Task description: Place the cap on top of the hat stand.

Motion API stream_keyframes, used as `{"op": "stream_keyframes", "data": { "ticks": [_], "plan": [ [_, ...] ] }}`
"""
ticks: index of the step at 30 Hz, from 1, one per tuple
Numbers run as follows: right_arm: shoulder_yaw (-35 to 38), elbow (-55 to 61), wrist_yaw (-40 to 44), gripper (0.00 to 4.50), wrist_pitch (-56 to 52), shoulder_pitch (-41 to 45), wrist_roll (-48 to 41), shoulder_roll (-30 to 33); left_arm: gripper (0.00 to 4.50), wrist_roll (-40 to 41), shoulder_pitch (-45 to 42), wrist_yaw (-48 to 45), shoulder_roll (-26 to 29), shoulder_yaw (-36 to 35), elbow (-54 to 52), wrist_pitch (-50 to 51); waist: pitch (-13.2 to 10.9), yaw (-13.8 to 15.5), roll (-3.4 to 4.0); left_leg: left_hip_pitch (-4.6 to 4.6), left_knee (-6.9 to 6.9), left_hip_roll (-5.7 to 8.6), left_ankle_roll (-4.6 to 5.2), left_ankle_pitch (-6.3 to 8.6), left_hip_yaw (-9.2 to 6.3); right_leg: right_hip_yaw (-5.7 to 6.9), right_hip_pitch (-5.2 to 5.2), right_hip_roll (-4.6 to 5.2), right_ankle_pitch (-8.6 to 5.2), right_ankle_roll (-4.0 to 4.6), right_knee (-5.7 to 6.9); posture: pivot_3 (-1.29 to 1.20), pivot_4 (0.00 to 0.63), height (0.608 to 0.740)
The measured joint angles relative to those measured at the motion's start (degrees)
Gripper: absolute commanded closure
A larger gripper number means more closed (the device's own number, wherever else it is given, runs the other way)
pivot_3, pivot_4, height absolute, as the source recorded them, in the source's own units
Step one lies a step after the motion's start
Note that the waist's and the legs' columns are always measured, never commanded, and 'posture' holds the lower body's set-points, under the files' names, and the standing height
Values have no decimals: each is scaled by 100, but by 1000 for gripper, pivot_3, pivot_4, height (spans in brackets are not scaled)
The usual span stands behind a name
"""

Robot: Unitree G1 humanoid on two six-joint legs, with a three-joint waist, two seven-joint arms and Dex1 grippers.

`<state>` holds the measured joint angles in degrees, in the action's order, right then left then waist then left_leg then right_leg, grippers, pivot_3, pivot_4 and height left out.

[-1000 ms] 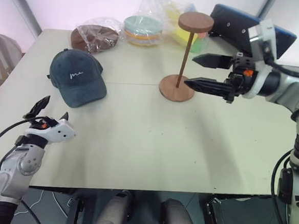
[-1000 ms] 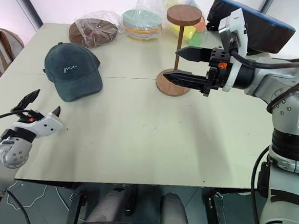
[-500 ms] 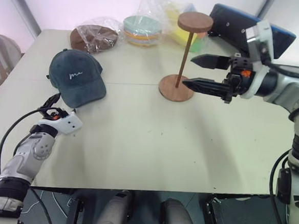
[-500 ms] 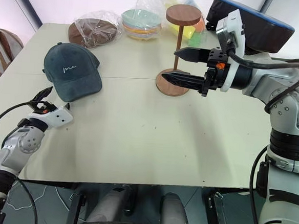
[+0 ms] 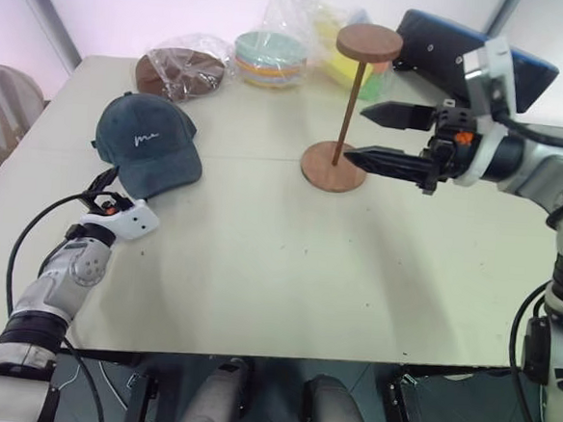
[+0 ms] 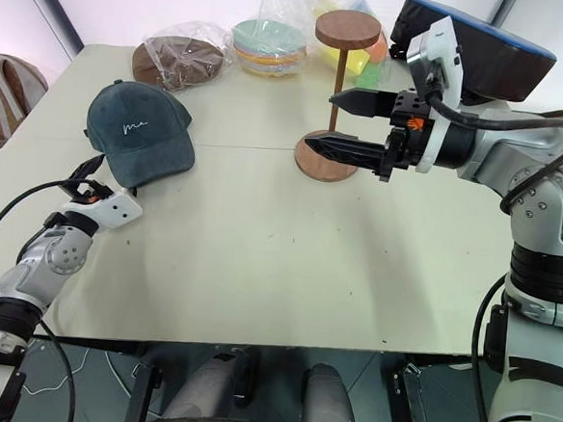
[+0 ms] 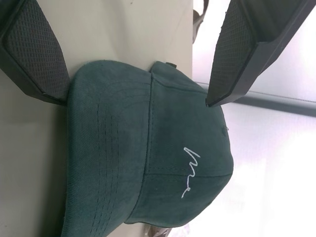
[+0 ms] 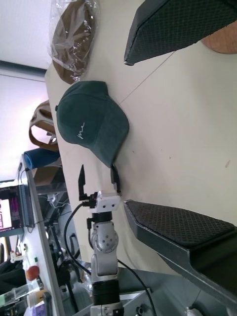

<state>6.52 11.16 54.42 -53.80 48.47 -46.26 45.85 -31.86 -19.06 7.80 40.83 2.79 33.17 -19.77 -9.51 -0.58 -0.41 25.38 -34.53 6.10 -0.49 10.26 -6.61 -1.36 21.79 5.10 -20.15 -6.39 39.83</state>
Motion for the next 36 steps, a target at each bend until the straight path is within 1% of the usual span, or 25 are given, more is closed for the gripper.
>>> {"op": "stream_keyframes", "data": {
  "ticks": [6, 7, 9, 11, 15, 16, 20, 36],
  "plan": [
    [3, 2, -5, 0, -2, 0, -8, 26, 99, 3, -150, 114, -34, 84, 253, -91, 2, 5, 3, 0, -22, 0, 0, 0, -1, 0, -1, -1, 0, 0, 18, 0, 150, 740],
    [3, 2, -5, 0, -3, 0, -9, 27, 607, 4, -156, 120, -39, 94, 274, -93, 2, 4, 3, 0, -24, 0, 0, 0, -1, 0, -1, -1, 0, 0, 19, 0, 150, 740],
    [3, 4, -5, 0, -3, 0, -9, 29, 1314, 4, -155, 118, -100, 116, 341, -91, 2, -4, 3, 1, -25, 0, 1, 1, -1, -1, -1, -1, 0, 0, 19, 0, 150, 740],
    [4, 4, -7, 0, -5, 0, -7, 37, 2419, 5, -159, 140, -129, 143, 378, -93, 2, -9, 4, 2, -25, 0, 1, 1, -1, -1, 0, -2, 0, 0, 20, 0, 150, 740],
    [4, 6, -7, 0, -5, 0, -8, 37, 4388, 13, -200, 167, -76, 92, 336, -115, 30, 14, 49, -1, -27, 2, 1, 1, -1, -1, -4, 1, 0, 0, 20, 0, 150, 740],
    [4, 6, -7, 0, -5, 0, -8, 38, 4459, 22, -200, 198, -74, 77, 334, -117, 36, 20, 60, -4, -28, 2, 1, 1, -1, 0, -8, 1, 0, 0, 20, 0, 150, 740],
    [5, 7, -7, 0, -5, 0, -8, 40, 4459, 41, -203, 262, -82, 83, 384, -130, 49, 16, 75, -5, -33, 2, 3, 2, -1, 0, -12, 0, 0, 0, 20, 0, 150, 740],
    [55, 87, -28, 0, -60, 0, -11, 73, 4459, 38, -285, 435, -154, 103, 534, -231, 51, 55, 79, -4, -35, 3, 3, 2, -3, 1, -13, 1, 0, 0, 20, 0, 150, 740]
  ]
}}
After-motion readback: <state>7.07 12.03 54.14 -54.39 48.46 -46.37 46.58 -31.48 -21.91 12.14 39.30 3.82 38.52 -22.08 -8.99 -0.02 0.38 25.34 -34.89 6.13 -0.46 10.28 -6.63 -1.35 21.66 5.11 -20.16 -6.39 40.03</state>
